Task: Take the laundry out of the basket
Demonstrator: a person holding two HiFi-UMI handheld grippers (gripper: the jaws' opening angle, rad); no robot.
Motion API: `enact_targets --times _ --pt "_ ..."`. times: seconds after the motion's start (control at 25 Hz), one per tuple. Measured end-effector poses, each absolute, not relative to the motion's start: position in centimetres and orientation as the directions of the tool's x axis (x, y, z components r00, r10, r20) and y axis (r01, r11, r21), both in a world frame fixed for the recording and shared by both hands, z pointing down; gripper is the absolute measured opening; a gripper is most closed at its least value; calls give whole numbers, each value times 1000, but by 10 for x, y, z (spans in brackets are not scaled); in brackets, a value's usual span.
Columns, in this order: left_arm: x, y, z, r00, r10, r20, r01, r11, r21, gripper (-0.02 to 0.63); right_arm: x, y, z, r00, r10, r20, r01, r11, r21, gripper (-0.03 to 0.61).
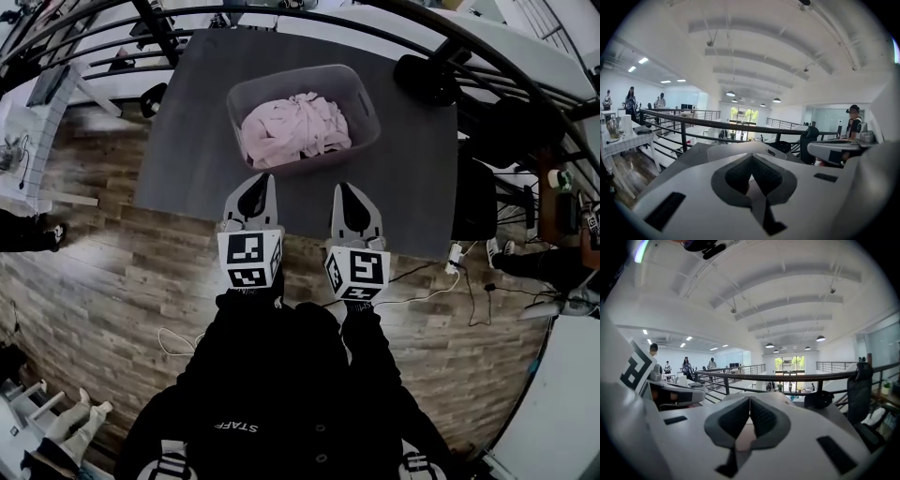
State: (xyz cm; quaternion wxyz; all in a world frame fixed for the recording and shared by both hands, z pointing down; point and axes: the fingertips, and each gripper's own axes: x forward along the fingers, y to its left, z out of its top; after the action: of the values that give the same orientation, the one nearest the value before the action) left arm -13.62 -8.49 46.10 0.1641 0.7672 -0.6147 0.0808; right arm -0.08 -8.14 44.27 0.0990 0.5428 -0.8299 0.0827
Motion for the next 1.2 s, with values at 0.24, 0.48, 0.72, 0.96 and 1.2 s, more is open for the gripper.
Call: enact_targets --times 0.24,0.48,0.72,0.96,1.2 --pt "-145 -128 462 279 -900 334 -958 -237 161 0 -23 -127 443 -371 -885 279 -923 384 -9 15" --pt "-147 -155 461 302 -888 346 -951 -258 170 0 -27 -149 440 -349 -891 289 -932 363 -5 15" --pt "-132 -174 461 324 -880 347 -945 -284 162 0 -9 -169 450 -343 -879 332 -936 350 -39 15" --pt "-122 -194 466 304 -866 397 -953 -271 138 0 6 -190 462 -378 -831 408 -918 395 -46 15" --pt "-113 -228 480 362 -801 477 -930 -342 132 0 18 -218 471 -380 -808 451 -915 400 -55 15"
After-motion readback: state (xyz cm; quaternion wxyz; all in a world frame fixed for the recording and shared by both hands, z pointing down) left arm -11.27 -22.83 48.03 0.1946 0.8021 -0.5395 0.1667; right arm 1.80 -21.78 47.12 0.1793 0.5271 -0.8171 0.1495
